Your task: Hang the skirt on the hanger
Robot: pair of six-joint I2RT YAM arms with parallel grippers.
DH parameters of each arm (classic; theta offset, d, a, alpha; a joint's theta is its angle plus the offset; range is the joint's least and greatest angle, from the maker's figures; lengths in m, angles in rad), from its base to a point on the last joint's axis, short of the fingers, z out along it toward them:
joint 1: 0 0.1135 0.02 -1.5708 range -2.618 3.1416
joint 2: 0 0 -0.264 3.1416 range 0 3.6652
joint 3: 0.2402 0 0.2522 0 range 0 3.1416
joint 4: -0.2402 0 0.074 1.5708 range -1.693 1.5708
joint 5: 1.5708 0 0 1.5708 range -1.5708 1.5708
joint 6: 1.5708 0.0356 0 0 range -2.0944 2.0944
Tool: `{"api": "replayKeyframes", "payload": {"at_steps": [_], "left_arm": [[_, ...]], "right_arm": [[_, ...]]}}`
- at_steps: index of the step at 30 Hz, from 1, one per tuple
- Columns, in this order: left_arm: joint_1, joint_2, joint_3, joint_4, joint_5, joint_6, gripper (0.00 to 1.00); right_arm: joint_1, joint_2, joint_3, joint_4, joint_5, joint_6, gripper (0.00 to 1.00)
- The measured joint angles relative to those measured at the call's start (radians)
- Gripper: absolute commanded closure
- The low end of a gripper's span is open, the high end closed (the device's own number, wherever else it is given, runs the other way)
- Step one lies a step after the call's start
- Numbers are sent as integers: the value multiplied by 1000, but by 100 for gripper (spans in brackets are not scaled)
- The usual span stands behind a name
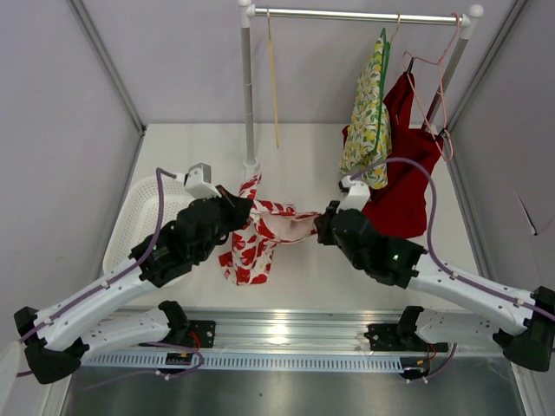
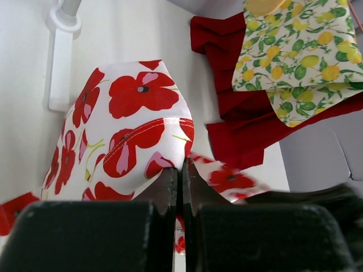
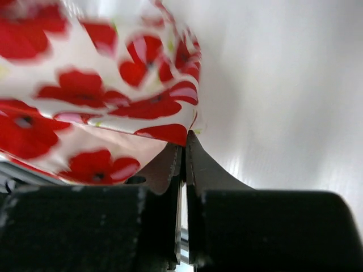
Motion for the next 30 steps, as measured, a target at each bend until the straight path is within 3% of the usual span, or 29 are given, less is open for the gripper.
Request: {"api": "replayKeyframes", "payload": {"at_steps": [6, 14, 19, 25, 27, 30], "left_arm": [[51, -2, -115, 126, 49, -44, 100], [309, 141, -156, 530, 345, -46, 100], [372, 245, -116, 689, 479, -5, 100], [379, 224, -181, 854, 547, 16, 98], [377, 189, -265, 897, 570, 3, 97], [365, 132, -428, 964, 578, -33, 86]], "right_arm": [[-125, 6, 203, -40, 16, -130, 100], [-387, 239, 466, -33, -171, -325, 100], [-451, 322, 599, -44, -201, -396, 100], [-452, 275, 594, -60, -202, -412, 100], [-435, 219, 526, -69, -210, -399, 100], [-398, 108, 352, -89, -222, -348, 100]]}}
